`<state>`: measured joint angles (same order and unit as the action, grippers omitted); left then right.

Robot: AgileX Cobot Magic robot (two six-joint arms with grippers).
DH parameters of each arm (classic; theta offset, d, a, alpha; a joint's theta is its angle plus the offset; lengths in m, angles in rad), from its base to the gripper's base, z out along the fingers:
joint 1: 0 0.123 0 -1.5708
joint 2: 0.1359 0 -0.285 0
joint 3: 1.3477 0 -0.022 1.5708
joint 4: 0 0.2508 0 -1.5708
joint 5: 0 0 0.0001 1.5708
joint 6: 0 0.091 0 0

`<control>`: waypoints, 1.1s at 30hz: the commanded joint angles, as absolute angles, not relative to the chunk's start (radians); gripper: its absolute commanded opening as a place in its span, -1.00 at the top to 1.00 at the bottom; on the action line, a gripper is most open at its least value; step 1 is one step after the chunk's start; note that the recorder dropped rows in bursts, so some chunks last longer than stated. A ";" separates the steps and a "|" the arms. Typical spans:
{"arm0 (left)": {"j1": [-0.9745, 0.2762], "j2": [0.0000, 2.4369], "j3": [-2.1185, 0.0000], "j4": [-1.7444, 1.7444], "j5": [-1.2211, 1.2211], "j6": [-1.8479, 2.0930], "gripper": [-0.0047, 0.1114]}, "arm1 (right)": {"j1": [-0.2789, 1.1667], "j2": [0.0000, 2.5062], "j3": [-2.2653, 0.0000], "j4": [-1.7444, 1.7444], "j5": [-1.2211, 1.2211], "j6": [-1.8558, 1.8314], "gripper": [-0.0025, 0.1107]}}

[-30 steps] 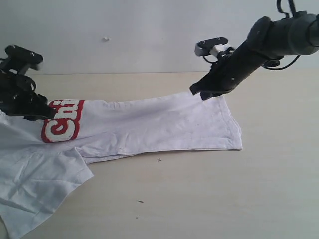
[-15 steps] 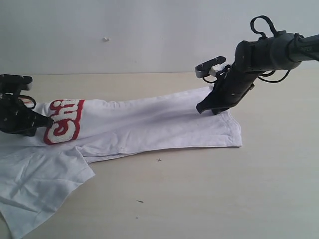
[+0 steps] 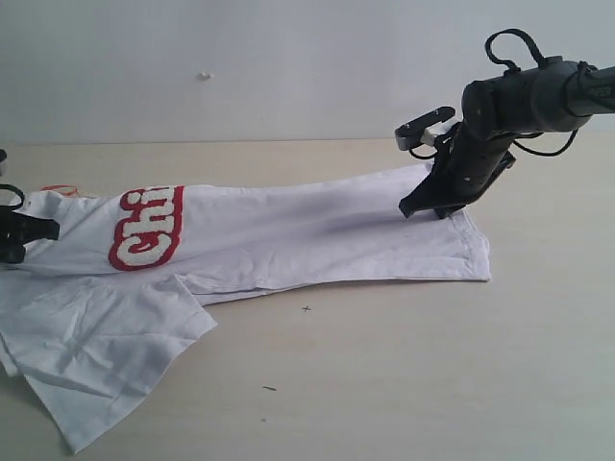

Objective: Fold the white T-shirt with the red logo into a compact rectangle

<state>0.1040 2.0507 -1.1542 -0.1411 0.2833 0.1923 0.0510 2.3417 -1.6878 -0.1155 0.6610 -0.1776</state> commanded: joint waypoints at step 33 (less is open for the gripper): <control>-0.177 2.277 -1.514 -0.144 0.222 0.252 0.92 | 0.035 2.374 -1.673 -0.151 0.731 -0.201 0.96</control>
<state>-0.1785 2.2765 -1.5084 -0.1390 0.2157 0.2638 0.0464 2.3417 -1.6878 -0.1266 0.6610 -0.1910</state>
